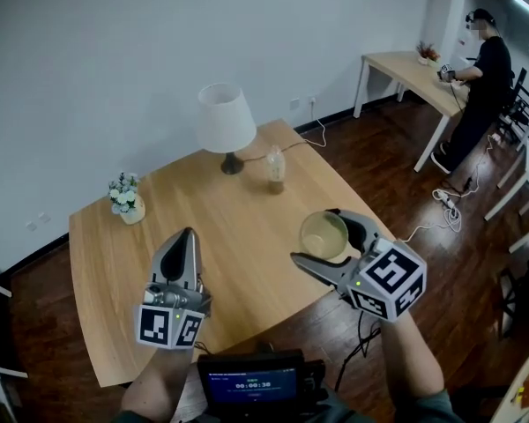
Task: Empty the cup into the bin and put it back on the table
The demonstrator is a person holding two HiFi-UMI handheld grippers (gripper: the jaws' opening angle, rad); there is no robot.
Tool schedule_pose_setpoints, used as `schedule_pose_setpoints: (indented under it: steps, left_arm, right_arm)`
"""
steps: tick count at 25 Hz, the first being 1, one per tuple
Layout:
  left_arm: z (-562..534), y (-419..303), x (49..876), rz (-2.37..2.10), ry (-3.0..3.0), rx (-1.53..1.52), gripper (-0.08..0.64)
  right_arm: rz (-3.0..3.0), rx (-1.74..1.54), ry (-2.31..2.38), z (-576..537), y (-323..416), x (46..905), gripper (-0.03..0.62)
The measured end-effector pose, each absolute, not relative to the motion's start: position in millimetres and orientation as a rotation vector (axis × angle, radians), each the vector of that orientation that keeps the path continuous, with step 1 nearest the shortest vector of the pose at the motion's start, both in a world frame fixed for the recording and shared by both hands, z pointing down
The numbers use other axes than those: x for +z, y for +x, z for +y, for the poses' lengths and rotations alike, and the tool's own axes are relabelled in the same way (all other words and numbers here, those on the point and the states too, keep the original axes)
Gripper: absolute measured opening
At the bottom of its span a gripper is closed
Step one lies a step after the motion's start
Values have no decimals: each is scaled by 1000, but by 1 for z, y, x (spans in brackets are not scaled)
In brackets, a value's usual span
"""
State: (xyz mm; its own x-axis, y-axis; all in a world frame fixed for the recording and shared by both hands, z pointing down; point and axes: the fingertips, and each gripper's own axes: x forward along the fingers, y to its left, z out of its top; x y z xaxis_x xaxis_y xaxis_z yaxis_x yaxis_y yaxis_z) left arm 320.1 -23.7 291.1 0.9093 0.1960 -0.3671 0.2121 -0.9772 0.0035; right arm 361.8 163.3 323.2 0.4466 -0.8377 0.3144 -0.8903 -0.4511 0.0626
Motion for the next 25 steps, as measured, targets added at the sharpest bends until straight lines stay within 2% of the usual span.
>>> schedule_pose_setpoints:
  steps: [14,25]
  left_arm:
    - [-63,373,314,239,2995,-491,-3]
    - [-65,407,337,-15,3055,-371,-3]
  right_arm:
    - [-1525,419,2439,123,442,341,399]
    - [-1709,462,2339,103,501,382,399]
